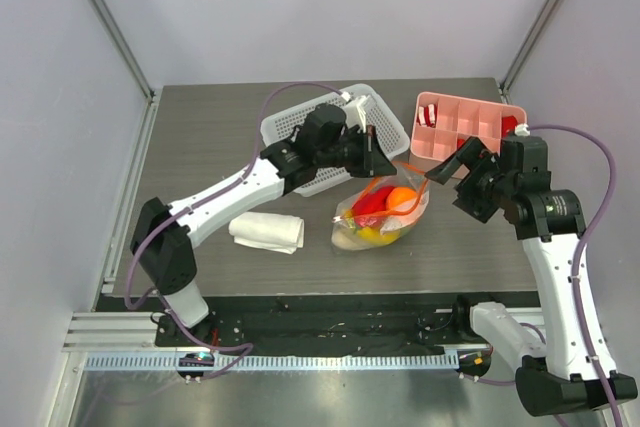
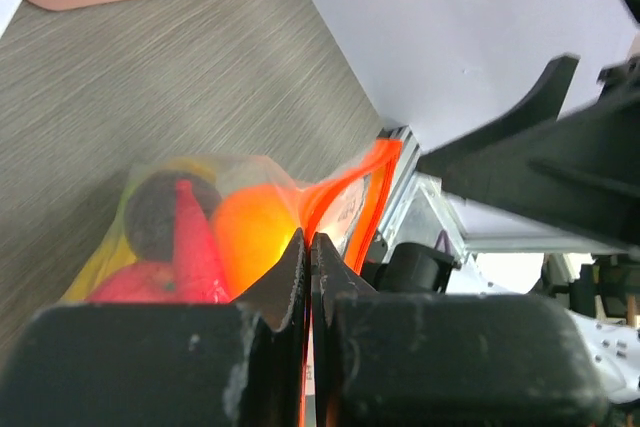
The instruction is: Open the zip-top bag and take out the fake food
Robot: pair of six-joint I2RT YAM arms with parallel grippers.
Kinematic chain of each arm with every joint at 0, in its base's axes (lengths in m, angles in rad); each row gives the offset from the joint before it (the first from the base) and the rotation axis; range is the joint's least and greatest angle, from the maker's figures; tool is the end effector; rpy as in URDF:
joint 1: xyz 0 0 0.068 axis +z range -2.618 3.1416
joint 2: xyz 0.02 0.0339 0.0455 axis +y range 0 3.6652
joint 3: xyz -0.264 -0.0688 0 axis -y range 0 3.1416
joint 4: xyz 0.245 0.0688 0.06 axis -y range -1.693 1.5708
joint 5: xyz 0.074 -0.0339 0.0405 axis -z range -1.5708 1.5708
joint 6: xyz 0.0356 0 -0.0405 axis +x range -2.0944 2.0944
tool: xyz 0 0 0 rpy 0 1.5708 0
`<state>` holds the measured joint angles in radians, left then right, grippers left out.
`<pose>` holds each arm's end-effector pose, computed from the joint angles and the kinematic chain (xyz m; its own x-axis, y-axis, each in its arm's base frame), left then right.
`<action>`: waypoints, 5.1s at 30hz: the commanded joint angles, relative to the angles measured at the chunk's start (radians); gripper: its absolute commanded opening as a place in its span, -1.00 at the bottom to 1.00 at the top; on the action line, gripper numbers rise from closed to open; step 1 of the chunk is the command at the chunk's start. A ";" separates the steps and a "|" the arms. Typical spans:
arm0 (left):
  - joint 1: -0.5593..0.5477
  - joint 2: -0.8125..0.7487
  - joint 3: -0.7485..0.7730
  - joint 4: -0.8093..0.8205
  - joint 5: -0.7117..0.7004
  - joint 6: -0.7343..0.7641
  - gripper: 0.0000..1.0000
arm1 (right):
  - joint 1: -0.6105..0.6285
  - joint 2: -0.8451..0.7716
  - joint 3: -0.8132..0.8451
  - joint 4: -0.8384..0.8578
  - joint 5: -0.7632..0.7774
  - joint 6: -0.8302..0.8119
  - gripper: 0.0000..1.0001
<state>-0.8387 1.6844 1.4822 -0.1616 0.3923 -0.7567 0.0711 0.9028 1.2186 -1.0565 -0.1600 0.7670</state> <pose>0.2585 -0.3080 0.3473 -0.8087 -0.0492 -0.5861 0.5101 0.4376 -0.7405 0.1505 0.0164 0.3802 -0.6147 0.6431 -0.4567 0.3322 0.7363 0.5896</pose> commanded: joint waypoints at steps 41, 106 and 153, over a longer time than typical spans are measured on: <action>-0.045 0.139 0.271 -0.277 -0.001 -0.081 -0.94 | 0.082 0.246 0.281 -0.302 0.151 0.034 -0.98; -0.183 0.337 0.144 -0.294 -0.142 -0.372 -0.31 | 0.136 0.337 0.096 -0.033 -0.182 -0.075 -0.98; 0.124 0.027 0.098 -0.070 -0.228 -0.241 -1.00 | 0.136 0.314 0.061 0.000 -0.085 -0.184 -0.98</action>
<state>-0.7765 1.6436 1.4811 -0.3496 0.1860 -0.8486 0.2073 1.2236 1.2636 -1.0817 -0.2142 0.5591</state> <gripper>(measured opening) 0.303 0.025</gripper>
